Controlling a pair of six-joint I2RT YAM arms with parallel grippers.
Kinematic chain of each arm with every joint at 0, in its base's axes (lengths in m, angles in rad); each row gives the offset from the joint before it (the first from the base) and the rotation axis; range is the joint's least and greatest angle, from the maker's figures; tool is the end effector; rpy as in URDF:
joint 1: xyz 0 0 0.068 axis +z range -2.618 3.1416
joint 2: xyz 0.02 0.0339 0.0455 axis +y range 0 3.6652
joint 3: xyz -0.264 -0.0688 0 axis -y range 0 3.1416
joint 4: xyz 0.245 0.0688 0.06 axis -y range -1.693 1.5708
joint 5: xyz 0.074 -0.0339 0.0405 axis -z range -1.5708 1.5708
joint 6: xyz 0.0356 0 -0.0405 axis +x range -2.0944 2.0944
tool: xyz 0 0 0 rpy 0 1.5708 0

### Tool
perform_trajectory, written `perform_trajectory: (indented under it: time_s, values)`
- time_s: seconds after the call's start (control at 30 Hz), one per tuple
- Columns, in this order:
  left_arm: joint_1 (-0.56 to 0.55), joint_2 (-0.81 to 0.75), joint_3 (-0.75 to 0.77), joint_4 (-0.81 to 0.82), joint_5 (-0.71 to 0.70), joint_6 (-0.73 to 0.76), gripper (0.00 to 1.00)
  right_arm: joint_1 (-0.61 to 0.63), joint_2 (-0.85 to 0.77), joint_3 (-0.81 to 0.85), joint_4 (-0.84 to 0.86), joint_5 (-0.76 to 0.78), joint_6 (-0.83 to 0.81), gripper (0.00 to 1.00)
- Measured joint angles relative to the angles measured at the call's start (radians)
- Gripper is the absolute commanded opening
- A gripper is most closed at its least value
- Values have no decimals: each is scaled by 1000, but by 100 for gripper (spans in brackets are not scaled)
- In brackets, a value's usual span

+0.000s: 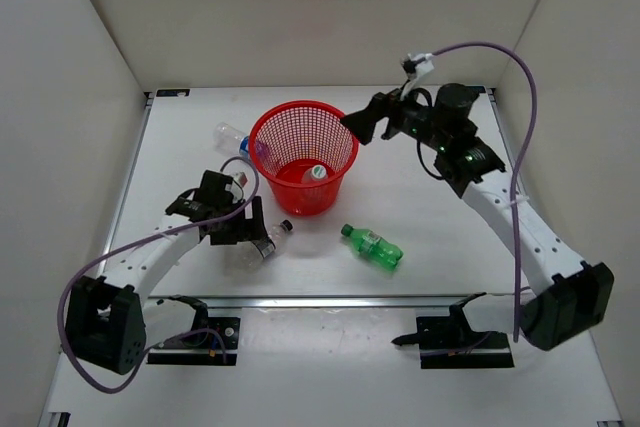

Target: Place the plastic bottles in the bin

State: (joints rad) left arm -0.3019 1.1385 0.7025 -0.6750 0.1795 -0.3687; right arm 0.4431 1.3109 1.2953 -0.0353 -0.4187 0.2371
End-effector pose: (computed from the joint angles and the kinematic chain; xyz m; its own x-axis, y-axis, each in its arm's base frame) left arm 0.1940 -0.0671 0.2064 -0.9308 -0.0815 -0.3563 0.0351 0.9504 -0.3092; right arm 0.2688 0.1436 0.4194 -0.2229 0.1318 -0.9659 -0.7265 0.6382 0.2547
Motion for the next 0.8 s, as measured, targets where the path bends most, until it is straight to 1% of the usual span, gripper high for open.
perform_trajectory:
  time_s: [0.17, 0.33, 0.4, 0.43, 0.47, 0.5, 0.53, 0.57, 0.7, 0.8]
  values:
    - [-50, 71, -40, 50, -4, -10, 99, -92, -112, -134, 33, -69, 57, 99]
    - [-114, 85, -82, 85, -27, -37, 99, -218, -172, -225, 42, -106, 101, 98]
    - [-136, 85, -93, 84, -46, -52, 90, -269, -195, -257, 38, -112, 113, 98]
    - [-145, 85, -95, 82, -60, -60, 84, -289, -205, -268, 34, -113, 116, 98]
    - [-153, 84, -96, 82, -74, -67, 68, -305, -214, -277, 31, -112, 119, 98]
    - [-158, 82, -98, 81, -85, -79, 61, -316, -222, -283, 24, -111, 120, 98]
    - [-162, 75, -100, 80, -94, -82, 49, -324, -231, -289, 21, -109, 122, 98]
    - [-163, 67, -101, 78, -101, -89, 39, -334, -240, -297, 21, -109, 122, 97]
    - [-154, -11, -103, 60, -119, -103, 31, -360, -272, -335, 16, -107, 126, 97]
    - [-131, -93, -66, -6, -119, -105, 32, -368, -291, -348, -19, -101, 109, 98]
